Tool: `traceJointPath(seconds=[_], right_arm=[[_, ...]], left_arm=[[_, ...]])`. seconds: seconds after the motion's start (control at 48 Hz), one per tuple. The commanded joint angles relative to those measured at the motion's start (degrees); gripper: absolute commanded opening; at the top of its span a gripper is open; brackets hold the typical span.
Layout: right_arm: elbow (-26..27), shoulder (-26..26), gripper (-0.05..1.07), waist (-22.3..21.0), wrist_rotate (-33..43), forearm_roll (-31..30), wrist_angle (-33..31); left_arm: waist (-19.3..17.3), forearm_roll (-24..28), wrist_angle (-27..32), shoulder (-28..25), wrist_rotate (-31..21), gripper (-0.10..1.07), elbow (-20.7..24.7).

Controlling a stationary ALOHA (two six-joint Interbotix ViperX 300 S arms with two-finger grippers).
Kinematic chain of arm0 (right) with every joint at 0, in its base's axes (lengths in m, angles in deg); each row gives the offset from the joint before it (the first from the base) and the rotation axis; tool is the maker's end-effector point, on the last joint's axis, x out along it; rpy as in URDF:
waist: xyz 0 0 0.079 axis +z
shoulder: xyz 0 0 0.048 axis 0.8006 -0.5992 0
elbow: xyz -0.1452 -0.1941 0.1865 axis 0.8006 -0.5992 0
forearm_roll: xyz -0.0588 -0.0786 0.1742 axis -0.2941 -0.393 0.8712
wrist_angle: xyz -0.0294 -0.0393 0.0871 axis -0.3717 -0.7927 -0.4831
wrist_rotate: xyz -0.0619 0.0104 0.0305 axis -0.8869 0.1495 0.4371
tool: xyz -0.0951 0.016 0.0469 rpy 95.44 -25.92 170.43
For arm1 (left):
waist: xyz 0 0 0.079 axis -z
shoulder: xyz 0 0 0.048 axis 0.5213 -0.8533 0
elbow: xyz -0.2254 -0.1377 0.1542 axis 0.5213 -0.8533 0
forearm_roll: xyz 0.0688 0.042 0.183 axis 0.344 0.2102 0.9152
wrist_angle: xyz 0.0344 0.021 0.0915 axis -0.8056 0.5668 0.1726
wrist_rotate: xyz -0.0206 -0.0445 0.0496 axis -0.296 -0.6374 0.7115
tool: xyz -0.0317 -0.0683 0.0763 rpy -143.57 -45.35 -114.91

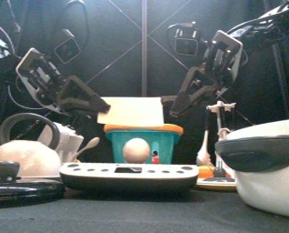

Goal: Cut egg

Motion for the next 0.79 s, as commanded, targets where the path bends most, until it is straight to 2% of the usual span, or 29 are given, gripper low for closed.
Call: traceJointPath(seconds=[0.0, 0.292, 0.771], right_arm=[[0.18, 0.44, 0.41, -0.53, 0.09, 0.26, -1.41], [0.53, -0.7, 0.41, -0.7, 0.18, 0.44, -2.02], [0.62, -1.05, 0.41, -0.79, 0.09, 0.35, -2.02]], left_arm=[[0.97, 0.7, 1.05, -0.35, 0.09, 0.32, 0.0], [1.67, 0.7, 1.93, -2.11, -0.09, 0.32, 0.79], [3.16, -0.18, 1.93, -1.85, -0.35, 0.32, 0.7]])
